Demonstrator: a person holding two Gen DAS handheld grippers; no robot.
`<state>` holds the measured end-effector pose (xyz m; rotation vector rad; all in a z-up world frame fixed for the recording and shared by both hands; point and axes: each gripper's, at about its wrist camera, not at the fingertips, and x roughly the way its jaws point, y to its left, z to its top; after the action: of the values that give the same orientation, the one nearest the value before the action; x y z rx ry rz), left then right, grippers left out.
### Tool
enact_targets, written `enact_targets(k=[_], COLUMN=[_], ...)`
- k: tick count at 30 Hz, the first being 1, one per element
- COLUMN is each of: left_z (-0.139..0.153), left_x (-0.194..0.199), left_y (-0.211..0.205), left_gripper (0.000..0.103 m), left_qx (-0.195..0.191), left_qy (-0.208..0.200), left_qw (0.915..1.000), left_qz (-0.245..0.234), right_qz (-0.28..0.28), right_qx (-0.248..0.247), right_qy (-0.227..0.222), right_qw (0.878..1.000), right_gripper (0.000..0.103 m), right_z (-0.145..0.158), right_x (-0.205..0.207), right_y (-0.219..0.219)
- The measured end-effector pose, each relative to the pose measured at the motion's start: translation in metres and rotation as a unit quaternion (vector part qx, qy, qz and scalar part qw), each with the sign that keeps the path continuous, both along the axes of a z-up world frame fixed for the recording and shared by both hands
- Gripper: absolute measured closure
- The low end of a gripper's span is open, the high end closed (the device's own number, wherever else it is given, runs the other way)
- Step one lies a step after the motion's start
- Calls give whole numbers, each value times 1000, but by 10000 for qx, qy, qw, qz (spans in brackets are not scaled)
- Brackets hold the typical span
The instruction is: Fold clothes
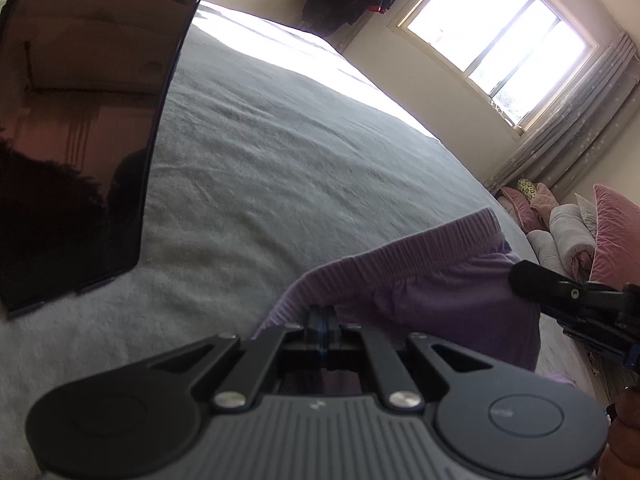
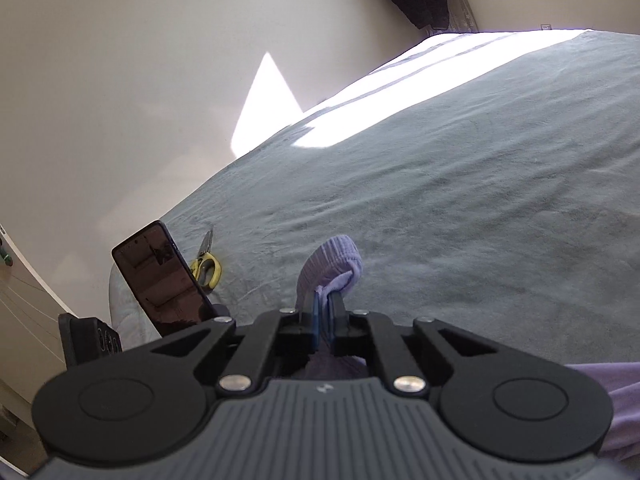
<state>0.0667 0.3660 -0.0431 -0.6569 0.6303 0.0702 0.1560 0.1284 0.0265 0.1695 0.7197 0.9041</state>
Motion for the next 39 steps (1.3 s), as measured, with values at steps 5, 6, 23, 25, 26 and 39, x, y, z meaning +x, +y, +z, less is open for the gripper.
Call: enact_targets(k=[5,6,23,25,26,39], left_z=[7,7,-8,-6,-5,1], left_x=[-16,-20,-60,-57,-55,-42], left_y=[5,8,6,1,-2,-23], left_gripper=[100,100,43,42,42,77], left_qx=[-295,-428,-2309,-2218,-2166,-1355], left_qy=[91,88,28,66,89,556], left_qw=[9994,9989,9696,9720,9733,9880], left_qz=[-129,-163,-809,-775,-751,-480], right_qz=[188,227,525,626,648,-208], right_qx=[-372,-452,-950,-1042,-1102,-695], right_qy=[-303,-332,-667,-713,-723,597], right_qw=[9987,9982,9919,9900,9892,9956], right_gripper=[97,97,92,92,92,55], right_z=[-5,-9,-53,-52,-52,-46], right_x=[-47,-55,-105,-109,-110,-89], right_y=[10,12,33,38,40,-26])
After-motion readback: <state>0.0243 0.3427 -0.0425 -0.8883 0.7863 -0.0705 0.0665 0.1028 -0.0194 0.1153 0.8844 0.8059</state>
